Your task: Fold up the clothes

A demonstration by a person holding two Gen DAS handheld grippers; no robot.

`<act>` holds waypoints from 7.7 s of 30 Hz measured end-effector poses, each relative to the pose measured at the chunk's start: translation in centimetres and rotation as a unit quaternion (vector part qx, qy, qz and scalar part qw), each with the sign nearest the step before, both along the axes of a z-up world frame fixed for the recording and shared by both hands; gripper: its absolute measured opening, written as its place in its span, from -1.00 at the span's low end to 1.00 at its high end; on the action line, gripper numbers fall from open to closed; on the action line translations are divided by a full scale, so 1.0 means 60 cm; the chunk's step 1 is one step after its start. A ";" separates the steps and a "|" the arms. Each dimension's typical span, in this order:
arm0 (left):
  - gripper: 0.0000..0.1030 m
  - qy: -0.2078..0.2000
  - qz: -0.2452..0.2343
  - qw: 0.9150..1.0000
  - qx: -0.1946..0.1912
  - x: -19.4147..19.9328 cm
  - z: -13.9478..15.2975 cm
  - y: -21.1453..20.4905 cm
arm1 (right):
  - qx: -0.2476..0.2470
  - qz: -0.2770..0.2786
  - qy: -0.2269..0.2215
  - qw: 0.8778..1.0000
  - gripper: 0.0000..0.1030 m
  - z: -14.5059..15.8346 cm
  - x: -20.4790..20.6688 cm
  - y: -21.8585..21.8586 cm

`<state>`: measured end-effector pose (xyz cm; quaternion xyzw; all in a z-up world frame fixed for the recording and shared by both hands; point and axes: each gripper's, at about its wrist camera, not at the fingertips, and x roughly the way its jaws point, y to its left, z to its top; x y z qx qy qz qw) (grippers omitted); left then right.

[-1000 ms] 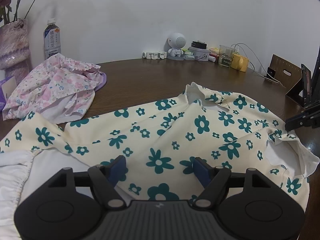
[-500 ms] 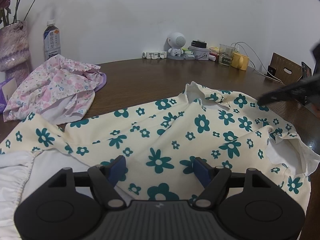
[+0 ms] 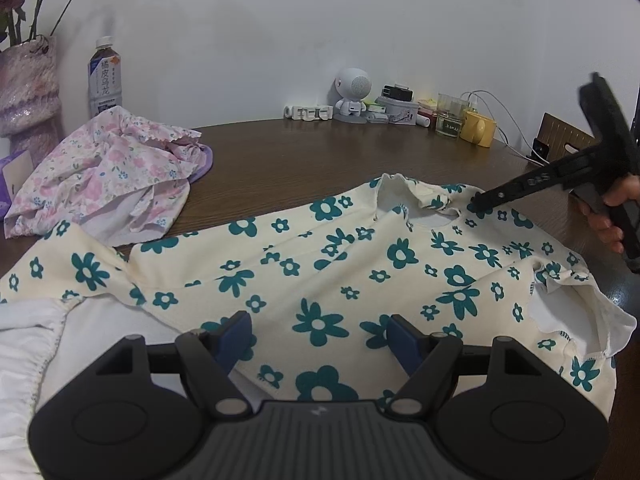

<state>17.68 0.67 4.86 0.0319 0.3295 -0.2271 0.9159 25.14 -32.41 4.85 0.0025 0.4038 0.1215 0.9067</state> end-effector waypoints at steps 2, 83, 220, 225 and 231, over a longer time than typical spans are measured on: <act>0.43 0.004 0.002 1.000 -0.001 0.000 0.003 0.001 | 0.001 -0.003 -0.001 1.000 -0.39 0.006 -0.022 -0.006; -0.52 -0.021 0.110 0.993 0.033 0.142 0.021 0.138 | 0.076 0.087 0.043 0.992 -0.31 0.006 0.089 0.162; -0.36 0.015 -0.066 0.994 0.085 0.161 0.031 0.056 | -0.012 0.089 0.000 0.996 -0.29 -0.023 0.022 0.145; -0.35 0.022 -0.056 0.995 0.084 0.162 0.022 0.074 | -0.018 0.087 0.001 0.996 -0.29 -0.018 -0.008 0.126; -0.31 0.021 -0.050 0.996 0.073 0.171 0.016 0.076 | -0.034 0.067 0.003 0.997 -0.29 -0.029 -0.018 0.106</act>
